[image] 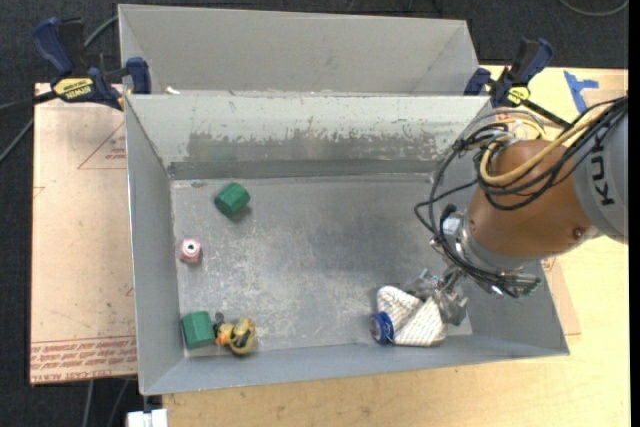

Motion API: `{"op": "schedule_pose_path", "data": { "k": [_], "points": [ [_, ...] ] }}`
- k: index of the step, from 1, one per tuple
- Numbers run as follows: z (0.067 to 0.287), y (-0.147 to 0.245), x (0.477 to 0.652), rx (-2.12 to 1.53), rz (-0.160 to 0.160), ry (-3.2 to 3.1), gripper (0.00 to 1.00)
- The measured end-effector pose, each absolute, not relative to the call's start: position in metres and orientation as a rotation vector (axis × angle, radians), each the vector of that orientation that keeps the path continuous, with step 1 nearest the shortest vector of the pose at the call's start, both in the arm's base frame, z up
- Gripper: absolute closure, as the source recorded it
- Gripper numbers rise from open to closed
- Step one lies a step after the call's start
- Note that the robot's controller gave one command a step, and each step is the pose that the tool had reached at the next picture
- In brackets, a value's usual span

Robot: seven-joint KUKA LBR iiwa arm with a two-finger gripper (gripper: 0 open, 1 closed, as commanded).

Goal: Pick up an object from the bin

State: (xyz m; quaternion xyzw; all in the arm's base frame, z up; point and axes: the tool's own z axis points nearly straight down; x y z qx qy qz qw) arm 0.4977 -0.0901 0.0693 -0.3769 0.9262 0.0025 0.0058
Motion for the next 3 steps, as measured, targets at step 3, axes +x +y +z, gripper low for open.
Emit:
{"op": "schedule_pose_path", "data": {
  "k": [3],
  "points": [
    [0.072,-0.058,0.503,-1.514,0.009,2.735,1.0]
  ]
}}
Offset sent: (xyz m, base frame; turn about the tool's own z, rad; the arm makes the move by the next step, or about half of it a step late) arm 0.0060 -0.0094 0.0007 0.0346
